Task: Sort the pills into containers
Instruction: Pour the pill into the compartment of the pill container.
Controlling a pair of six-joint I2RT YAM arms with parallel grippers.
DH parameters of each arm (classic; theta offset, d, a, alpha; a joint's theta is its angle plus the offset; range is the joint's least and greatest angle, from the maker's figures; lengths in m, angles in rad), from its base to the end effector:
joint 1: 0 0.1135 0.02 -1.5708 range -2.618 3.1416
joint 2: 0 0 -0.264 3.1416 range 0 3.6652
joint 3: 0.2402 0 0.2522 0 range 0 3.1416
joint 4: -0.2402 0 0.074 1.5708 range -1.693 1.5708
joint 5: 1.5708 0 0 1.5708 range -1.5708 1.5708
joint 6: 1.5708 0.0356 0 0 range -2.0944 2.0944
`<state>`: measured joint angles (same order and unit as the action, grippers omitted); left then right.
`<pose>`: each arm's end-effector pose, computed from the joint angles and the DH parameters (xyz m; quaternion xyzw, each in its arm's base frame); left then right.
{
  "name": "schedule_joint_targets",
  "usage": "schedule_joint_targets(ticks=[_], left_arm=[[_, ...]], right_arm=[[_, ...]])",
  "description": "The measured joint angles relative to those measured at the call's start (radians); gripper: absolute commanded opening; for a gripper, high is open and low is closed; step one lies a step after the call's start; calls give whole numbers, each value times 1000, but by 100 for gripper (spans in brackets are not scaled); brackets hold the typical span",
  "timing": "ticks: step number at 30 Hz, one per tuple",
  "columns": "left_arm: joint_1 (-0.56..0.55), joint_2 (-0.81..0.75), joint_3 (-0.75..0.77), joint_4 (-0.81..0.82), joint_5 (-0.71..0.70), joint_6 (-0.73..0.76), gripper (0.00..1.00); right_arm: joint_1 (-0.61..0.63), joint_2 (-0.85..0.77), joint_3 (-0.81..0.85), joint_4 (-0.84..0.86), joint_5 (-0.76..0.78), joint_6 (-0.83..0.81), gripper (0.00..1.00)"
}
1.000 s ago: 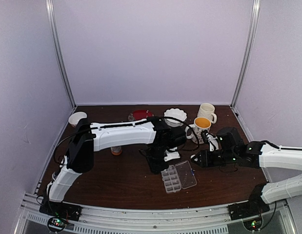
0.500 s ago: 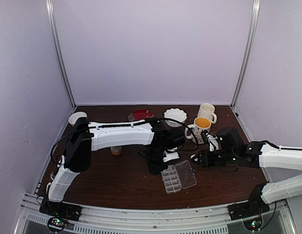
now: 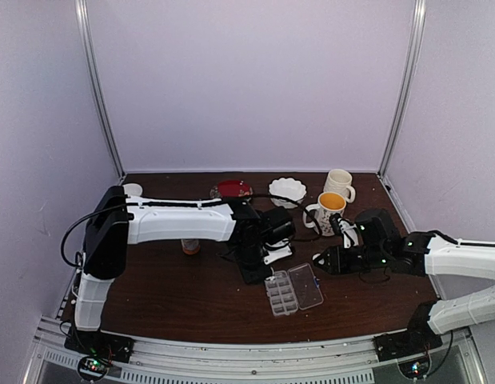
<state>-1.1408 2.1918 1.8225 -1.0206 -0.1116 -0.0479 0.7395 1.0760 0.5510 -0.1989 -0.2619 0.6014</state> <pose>0.1884 -0.4014 0.1881 0.5124 0.8522 -0.0045 0.1058 0.1548 0.1536 0.2032 -0.1159 0.8980 0.3464 0.2452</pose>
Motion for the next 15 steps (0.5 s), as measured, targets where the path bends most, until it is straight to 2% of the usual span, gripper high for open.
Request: schedule_joint_targets(ticks=[5, 15], left_arm=[[0, -57, -88, 79, 4, -7, 12], [0, -62, -92, 154, 50, 6, 12]], right_arm=[[0, 0, 0, 0, 0, 0, 9], [-1, 0, 0, 0, 0, 0, 8]])
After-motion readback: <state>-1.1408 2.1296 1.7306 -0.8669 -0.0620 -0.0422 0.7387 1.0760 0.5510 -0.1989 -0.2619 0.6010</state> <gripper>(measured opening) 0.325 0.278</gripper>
